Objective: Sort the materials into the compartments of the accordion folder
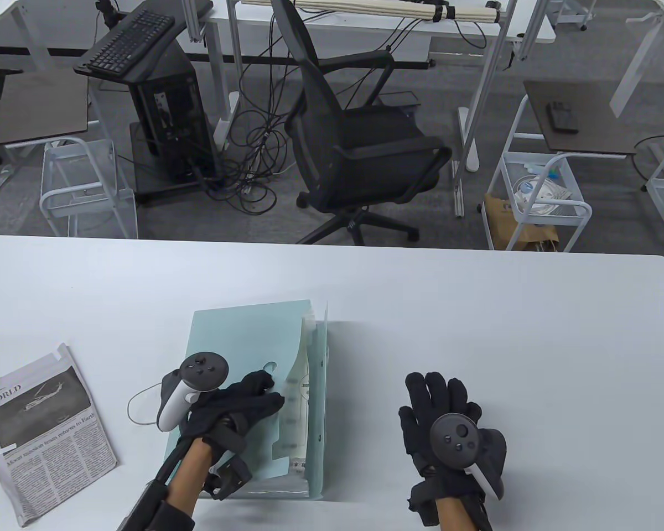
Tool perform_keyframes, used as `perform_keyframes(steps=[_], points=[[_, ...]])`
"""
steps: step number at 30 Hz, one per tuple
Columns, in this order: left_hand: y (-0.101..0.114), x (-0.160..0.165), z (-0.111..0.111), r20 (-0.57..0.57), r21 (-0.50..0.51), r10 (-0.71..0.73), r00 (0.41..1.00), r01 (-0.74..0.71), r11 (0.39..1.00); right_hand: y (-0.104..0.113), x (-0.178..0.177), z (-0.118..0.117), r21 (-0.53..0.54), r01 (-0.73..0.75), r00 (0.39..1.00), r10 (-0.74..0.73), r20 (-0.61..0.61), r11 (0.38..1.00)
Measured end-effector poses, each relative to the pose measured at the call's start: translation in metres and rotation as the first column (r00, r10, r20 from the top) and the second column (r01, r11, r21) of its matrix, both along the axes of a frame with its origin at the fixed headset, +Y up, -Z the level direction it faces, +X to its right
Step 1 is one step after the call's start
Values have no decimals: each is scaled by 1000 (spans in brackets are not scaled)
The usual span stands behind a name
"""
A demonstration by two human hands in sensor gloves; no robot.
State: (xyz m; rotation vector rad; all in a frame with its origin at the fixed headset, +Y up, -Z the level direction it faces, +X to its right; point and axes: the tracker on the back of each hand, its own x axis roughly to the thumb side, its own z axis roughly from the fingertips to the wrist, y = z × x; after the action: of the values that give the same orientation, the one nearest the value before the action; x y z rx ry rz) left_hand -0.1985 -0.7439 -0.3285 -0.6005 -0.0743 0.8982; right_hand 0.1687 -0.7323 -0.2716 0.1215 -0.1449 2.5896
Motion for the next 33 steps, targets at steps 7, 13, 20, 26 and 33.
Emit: perform_keyframes(steps=[7, 13, 20, 26, 33], points=[[-4, 12, -4, 49, -19, -169, 984, 170, 985, 3, -2, 3, 35, -46, 999, 46, 17, 998], [17, 11, -1, 28, 19, -276, 961, 276, 961, 5, 1, 4, 59, -84, 996, 81, 44, 995], [62, -14, 6, -88, 140, -360, 929, 370, 919, 5, -1, 5, 75, -109, 993, 105, 54, 991], [86, -65, 8, -280, 176, -481, 831, 537, 825, 5, 3, 6, 78, -90, 994, 85, 67, 993], [76, -125, 16, -430, 135, -601, 673, 707, 694, 8, 2, 8, 97, -109, 993, 103, 66, 989]])
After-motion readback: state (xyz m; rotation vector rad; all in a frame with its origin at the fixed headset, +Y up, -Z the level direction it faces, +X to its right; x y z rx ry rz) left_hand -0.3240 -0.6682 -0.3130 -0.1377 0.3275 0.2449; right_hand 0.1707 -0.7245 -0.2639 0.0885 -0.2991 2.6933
